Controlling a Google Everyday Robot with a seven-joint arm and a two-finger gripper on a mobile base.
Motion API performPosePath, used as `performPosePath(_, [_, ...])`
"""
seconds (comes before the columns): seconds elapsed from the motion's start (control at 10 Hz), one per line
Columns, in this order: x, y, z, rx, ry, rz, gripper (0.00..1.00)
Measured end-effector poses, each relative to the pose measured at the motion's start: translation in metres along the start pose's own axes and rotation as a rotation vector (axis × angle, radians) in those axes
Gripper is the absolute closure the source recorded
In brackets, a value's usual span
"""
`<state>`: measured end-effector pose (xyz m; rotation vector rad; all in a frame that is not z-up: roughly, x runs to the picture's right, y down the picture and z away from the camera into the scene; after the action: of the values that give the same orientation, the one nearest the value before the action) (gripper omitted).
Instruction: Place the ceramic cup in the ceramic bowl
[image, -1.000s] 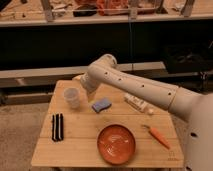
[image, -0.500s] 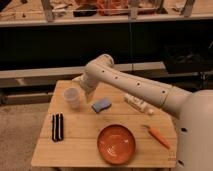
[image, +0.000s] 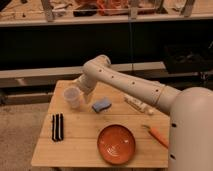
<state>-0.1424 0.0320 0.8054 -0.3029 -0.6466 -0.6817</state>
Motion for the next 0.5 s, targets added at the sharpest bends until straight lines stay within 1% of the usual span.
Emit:
performPosePath(0.3, [-0.001,-0.002,0.016,-0.030,-0.017,-0.017,0.20])
performPosePath(0.5, [0.002,-0.001,0.022,-0.047,-0.024,-0.027,0.20])
